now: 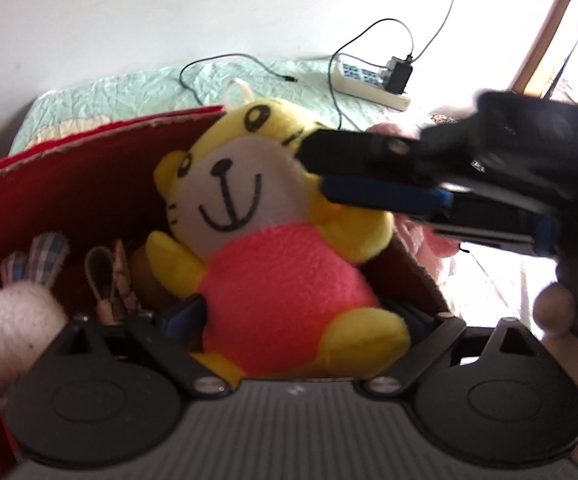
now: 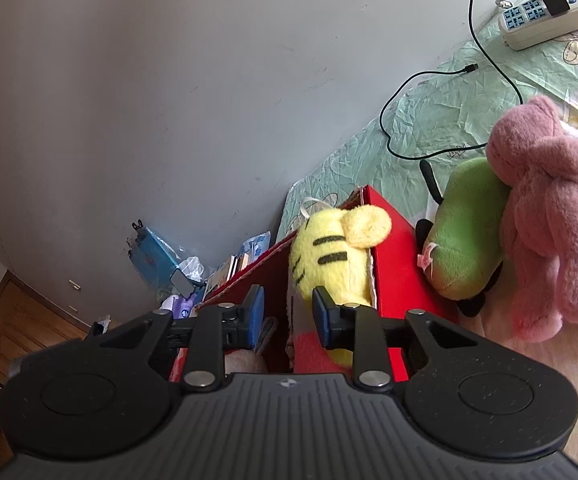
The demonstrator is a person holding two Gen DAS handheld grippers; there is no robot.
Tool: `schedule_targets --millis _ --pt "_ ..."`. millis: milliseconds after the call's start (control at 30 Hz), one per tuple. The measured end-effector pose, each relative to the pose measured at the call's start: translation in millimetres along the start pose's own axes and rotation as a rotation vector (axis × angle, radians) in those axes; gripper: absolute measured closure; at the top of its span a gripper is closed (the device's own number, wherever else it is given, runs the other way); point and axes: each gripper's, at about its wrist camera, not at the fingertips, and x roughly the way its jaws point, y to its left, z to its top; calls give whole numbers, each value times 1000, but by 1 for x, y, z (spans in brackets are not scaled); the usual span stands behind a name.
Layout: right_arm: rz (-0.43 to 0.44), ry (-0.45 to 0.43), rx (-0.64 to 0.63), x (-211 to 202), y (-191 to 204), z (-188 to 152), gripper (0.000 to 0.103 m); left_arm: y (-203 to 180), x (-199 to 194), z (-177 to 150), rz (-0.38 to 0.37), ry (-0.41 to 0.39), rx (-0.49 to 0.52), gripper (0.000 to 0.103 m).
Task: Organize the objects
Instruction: 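Lower the tiger plush into the red box and open the right tool, then move the right tool to the pink plush bear beside the box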
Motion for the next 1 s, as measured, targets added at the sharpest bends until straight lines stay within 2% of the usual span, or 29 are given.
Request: schedule_targets --millis 200,500,567,800,1000 --pt "-1 16 -7 -12 -1 -11 74 4 -4 0 34 28 -50 7" --pt "7 30 -36 -28 0 -18 64 -9 -20 -7 144 5 -58 7" --pt "4 33 -46 -33 -1 -18 59 -12 -24 -7 168 5 -65 7" --pt "33 51 -41 -50 -14 -14 61 -23 -32 -8 268 -3 -113 6" --pt "49 69 -64 -66 -23 -8 60 -44 -43 -7 352 -41 -127 5"
